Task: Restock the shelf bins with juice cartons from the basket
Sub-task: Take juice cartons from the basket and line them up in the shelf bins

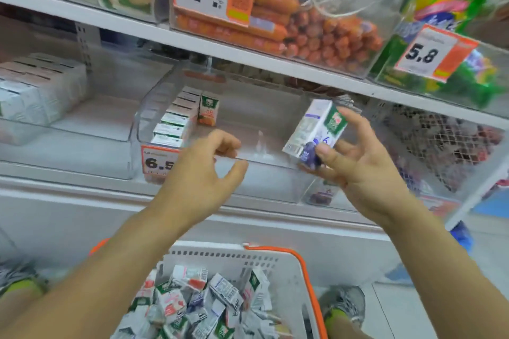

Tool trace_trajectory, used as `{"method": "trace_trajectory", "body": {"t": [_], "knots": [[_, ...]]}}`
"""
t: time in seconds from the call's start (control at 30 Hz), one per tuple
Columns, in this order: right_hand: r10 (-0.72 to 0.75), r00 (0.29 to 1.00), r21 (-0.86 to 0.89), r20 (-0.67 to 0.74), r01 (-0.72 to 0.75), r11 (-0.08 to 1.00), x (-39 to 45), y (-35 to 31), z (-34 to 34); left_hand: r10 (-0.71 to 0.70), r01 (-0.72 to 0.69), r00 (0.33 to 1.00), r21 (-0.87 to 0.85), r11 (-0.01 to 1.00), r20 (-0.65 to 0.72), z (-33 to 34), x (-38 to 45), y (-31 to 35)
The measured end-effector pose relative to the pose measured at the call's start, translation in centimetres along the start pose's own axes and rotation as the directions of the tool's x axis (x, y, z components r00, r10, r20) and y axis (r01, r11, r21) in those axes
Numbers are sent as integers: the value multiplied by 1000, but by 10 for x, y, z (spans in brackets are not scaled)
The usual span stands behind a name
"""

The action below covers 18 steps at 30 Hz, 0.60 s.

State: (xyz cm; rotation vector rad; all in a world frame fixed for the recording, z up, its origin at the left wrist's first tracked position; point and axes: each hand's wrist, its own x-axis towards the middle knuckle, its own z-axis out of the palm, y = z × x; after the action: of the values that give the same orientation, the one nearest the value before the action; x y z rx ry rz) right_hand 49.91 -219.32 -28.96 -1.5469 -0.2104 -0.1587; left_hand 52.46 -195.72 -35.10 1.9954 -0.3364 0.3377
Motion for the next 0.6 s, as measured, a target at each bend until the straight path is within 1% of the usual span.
{"method": "trace_trajectory", "body": {"t": [0.03, 0.1, 0.2, 0.27, 0.33, 0.37, 0.4, 0.47, 0.5, 0.6], "knots": [[-51, 995, -13, -88, 50, 999, 0, 1, -17, 61, -62, 998, 89, 994, 11, 8, 1, -4], [-135, 960, -115, -245, 109, 987, -2, 7, -50, 108, -106, 994, 161, 981, -6, 24, 5, -12], [-151, 898, -213, -414, 65, 975, 0, 26, -93, 116, -90, 987, 222, 971, -107, 46, 12, -14], [-183, 860, -319, -476, 26, 948, 8, 38, -118, 100, -48, 979, 274, 960, -178, 58, 17, -15], [-224, 834, -458, -505, -39, 888, 21, 44, -136, 80, -6, 970, 308, 951, -228, 66, 20, -18], [-229, 833, -536, -503, -93, 839, 30, 45, -143, 83, 0, 967, 326, 945, -242, 69, 20, -19], [-217, 847, -615, -485, -154, 774, 40, 45, -148, 91, 0, 964, 342, 940, -251, 71, 21, -21], [-147, 899, -737, -412, -234, 634, 62, 47, -153, 100, -4, 960, 344, 939, -261, 74, 20, -21], [-98, 921, -768, -378, -253, 588, 73, 49, -152, 100, -5, 959, 337, 942, -266, 75, 19, -21], [-13, 938, -791, -347, -285, 541, 99, 62, -144, 111, -17, 957, 333, 943, -266, 76, 18, -23]]}}
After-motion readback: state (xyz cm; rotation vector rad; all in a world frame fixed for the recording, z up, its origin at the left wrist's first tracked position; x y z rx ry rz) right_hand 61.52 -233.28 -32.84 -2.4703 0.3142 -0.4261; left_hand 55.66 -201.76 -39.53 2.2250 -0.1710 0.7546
